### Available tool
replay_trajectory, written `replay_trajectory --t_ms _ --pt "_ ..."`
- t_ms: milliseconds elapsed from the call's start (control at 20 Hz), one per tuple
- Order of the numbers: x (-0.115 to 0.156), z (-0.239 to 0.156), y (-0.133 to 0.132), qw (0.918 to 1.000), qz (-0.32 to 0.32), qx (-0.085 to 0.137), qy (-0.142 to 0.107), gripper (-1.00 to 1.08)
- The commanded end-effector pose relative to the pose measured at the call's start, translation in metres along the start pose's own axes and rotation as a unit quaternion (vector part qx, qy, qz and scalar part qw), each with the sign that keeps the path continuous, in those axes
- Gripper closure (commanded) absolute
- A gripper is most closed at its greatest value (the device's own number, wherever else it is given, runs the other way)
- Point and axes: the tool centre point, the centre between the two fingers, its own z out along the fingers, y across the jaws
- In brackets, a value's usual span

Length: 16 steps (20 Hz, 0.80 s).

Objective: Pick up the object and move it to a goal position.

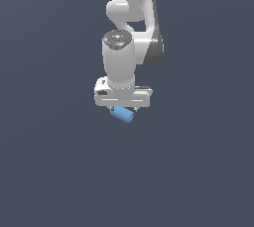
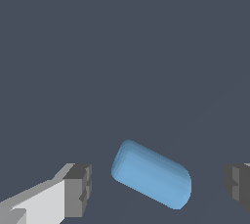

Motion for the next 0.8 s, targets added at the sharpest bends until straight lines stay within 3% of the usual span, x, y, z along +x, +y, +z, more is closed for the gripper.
replay_trajectory --t_ms 0,750 --pt "0.000 0.000 0.000 1.0000 0.000 0.000 0.000 -0.92" --pt "-0.006 -0.002 0.018 0.9999 -0.006 -0.003 -0.009 -0.92"
